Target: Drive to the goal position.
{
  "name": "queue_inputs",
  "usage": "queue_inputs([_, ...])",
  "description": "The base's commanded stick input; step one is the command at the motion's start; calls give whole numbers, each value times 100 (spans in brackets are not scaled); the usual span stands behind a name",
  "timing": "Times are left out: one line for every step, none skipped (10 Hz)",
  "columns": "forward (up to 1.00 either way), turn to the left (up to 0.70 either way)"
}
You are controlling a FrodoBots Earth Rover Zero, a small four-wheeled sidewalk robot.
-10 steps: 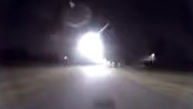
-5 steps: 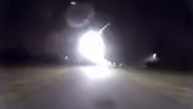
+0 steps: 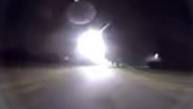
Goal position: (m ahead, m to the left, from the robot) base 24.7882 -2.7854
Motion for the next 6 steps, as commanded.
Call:
queue_inputs([100,4])
queue_inputs([100,4])
queue_inputs([100,4])
queue_inputs([100,4])
queue_inputs([100,4])
queue_inputs([100,4])
